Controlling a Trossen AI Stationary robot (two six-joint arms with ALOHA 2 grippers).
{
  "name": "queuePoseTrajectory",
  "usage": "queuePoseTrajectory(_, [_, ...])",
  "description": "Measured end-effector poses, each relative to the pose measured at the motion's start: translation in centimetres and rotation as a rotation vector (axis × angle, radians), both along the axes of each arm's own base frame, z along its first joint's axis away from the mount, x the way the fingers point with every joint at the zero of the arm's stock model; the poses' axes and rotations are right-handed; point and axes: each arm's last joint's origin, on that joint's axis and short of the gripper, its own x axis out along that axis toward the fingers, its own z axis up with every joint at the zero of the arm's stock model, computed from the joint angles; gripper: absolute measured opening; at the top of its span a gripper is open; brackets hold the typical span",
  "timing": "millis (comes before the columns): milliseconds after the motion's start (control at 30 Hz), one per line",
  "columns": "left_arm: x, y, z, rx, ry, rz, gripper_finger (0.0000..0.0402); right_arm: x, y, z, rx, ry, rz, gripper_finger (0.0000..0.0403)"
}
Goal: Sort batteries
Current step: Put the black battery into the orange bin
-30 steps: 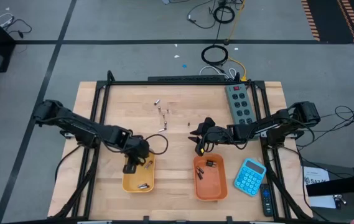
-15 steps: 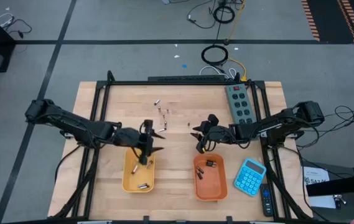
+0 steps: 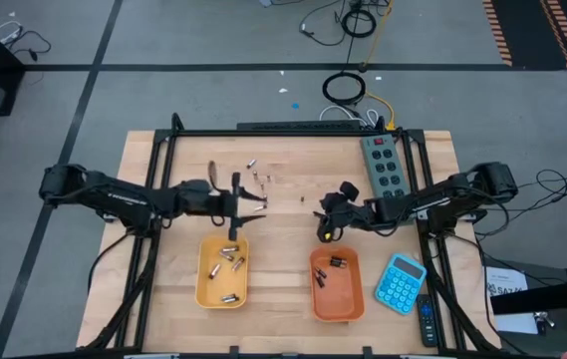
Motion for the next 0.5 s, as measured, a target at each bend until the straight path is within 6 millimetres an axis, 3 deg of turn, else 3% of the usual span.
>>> queuePoseTrajectory(167, [-1.1,0.4,-0.5,-0.019,-0.143,0.028,0.0205,0.2,-1.4,-1.7,-0.034,0.079,0.024,0.0197])
queuePoseTrajectory(500, [-1.3,0.4,-0.9,-0.015,-0.119,0.024,0.0205,-0.8,-2.3,-3.2,-0.018,-0.056,0.091,0.017])
